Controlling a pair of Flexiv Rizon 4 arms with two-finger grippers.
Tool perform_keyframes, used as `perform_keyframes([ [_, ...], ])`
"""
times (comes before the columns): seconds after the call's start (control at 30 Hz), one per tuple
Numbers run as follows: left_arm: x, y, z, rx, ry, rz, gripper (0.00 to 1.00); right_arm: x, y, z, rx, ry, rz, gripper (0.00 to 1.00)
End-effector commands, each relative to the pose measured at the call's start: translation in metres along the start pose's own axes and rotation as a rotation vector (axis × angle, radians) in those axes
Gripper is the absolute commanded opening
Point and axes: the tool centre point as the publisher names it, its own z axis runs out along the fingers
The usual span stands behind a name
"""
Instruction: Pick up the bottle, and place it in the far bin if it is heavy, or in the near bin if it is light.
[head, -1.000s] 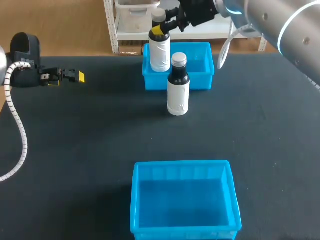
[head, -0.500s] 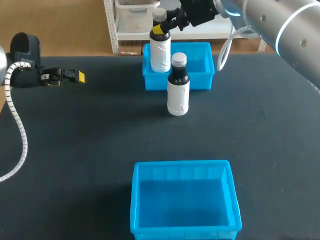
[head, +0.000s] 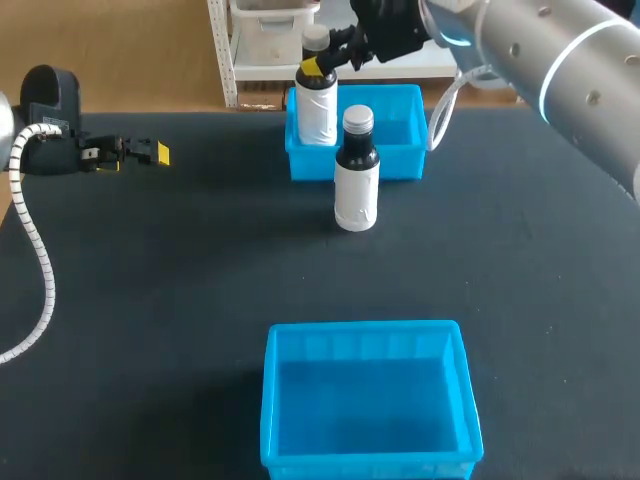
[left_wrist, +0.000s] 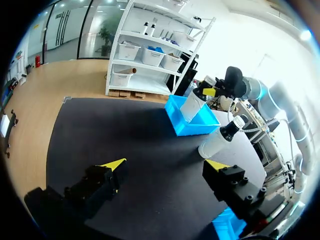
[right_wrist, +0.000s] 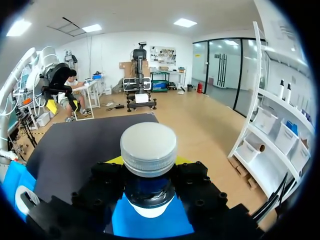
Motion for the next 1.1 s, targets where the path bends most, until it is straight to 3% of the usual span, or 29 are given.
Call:
perform_keyframes([
  [0.03,0.0,0.0,0.0,0.0,0.0,0.0,1.0,-0.003,-0.012,0.005,-0.401,0.004,0.005,0.0],
  [1.1,0.0,0.0,0.0,0.0,0.0,0.0,1.0,0.009,-0.012,0.01,-0.407,0.014,0.029,0.0],
])
